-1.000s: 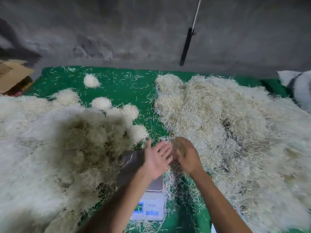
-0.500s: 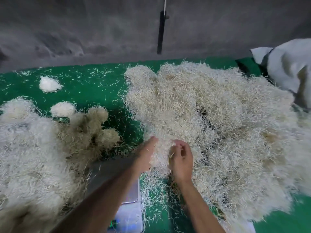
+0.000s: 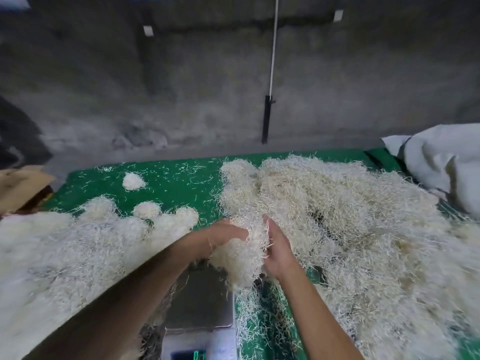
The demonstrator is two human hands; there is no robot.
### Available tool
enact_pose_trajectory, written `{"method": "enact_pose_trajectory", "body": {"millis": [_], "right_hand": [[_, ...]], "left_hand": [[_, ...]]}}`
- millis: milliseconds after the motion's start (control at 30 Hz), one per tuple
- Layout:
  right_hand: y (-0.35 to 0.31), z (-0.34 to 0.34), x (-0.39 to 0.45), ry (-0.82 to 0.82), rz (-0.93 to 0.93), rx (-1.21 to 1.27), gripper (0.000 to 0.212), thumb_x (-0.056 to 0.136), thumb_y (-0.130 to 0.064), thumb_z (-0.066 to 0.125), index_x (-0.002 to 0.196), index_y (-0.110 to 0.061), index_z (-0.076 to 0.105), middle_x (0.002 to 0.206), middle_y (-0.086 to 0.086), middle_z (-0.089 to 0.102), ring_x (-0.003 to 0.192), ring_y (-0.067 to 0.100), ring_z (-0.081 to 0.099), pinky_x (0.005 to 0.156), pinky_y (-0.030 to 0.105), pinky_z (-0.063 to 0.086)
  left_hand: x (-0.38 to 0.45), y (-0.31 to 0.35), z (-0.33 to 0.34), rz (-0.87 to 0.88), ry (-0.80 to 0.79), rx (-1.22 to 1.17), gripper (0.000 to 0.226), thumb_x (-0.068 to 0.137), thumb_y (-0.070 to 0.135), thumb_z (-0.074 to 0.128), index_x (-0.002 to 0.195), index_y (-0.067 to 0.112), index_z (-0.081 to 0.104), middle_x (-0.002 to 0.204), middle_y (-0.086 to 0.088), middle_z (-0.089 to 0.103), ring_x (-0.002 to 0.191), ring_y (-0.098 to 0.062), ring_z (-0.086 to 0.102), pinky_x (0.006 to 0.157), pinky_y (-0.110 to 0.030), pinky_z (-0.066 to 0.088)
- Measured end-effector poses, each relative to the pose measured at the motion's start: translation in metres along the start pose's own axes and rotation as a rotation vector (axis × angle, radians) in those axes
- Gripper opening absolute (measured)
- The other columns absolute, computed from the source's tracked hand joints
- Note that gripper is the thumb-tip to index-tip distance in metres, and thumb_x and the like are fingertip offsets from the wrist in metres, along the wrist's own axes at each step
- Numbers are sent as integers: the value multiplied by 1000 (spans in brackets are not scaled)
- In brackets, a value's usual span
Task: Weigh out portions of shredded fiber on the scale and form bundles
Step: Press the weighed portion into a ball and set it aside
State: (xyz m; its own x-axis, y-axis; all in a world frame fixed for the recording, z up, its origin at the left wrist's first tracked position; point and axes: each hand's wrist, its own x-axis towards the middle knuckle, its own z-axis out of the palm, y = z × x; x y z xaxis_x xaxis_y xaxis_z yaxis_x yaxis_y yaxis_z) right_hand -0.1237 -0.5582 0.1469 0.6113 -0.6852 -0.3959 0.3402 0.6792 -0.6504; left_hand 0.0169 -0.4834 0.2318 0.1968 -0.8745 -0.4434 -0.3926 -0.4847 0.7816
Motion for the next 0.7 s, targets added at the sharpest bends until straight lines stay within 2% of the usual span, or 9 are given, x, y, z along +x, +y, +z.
{"method": "enact_pose_trajectory", "body": {"millis": [100, 200, 267, 333, 433, 533, 600, 633, 700], "right_hand": [[-7, 13, -8, 48, 85, -238, 95, 79, -85, 55, 153, -25, 46, 151, 16, 52, 137, 39, 51, 111, 63, 41], [-8, 12, -16, 90, 251, -434, 114, 71, -102, 28, 157, -28, 37, 159, 16, 41, 132, 38, 53, 107, 60, 47], [-11, 7, -20, 25, 351, -429, 116, 73, -101, 28, 158, -23, 33, 158, 23, 38, 120, 42, 63, 93, 62, 56], [-14, 2, -20, -108, 452, -257, 113, 75, -99, 36, 158, -21, 32, 155, 31, 38, 124, 52, 58, 94, 69, 52], [-27, 3, -13, -160, 398, 119, 100, 85, -82, 52, 151, -9, 42, 148, 35, 47, 132, 54, 51, 112, 72, 33], [-56, 7, -1, 108, 88, 78, 44, 109, -32, 43, 133, 3, 55, 137, 32, 59, 125, 45, 60, 103, 53, 52], [-78, -1, 10, 282, 34, 38, 30, 110, -11, 36, 122, 5, 59, 135, 31, 60, 123, 42, 63, 102, 45, 54], [-87, -4, 13, 338, 32, -29, 27, 109, -7, 39, 123, 7, 58, 127, 30, 63, 115, 39, 66, 96, 38, 58], [-104, -9, 15, 559, 18, -273, 8, 104, -2, 49, 109, 3, 54, 95, 16, 58, 81, 21, 61, 59, 13, 52]], "left_hand": [[-11, 16, -11, 3, 54, 69, 70, 95, 13, 65, 155, 12, 31, 158, -14, 37, 138, -26, 46, 96, -24, 39], [-11, 28, -19, 20, 87, 87, 95, 83, 47, 76, 158, 20, 25, 163, -9, 27, 139, -22, 38, 107, -32, 36], [-9, 37, -22, 47, 98, 98, 126, 57, 79, 78, 157, 22, 27, 162, -6, 29, 139, -23, 39, 112, -36, 35], [-5, 44, -20, 52, 84, 140, 131, 51, 84, 78, 156, 22, 31, 161, -6, 32, 137, -22, 41, 111, -34, 35], [3, 46, -6, 0, 24, 176, 113, 76, 63, 75, 161, 19, 14, 169, -6, 12, 152, -26, 21, 116, -35, 25], [9, 46, 8, -34, 20, 131, 112, 79, 61, 70, 162, 17, 8, 170, -6, 7, 153, -27, 17, 118, -40, 25], [14, 46, 14, -13, 60, 111, 104, 82, 55, 70, 161, 17, 13, 167, -7, 18, 142, -23, 32, 108, -33, 33], [16, 46, 16, 13, 90, 106, 97, 84, 49, 71, 160, 17, 19, 164, -7, 25, 131, -18, 38, 101, -28, 35], [21, 44, 18, 57, 131, 93, 88, 85, 39, 74, 158, 19, 28, 161, -7, 33, 128, -15, 41, 97, -25, 33]]}}
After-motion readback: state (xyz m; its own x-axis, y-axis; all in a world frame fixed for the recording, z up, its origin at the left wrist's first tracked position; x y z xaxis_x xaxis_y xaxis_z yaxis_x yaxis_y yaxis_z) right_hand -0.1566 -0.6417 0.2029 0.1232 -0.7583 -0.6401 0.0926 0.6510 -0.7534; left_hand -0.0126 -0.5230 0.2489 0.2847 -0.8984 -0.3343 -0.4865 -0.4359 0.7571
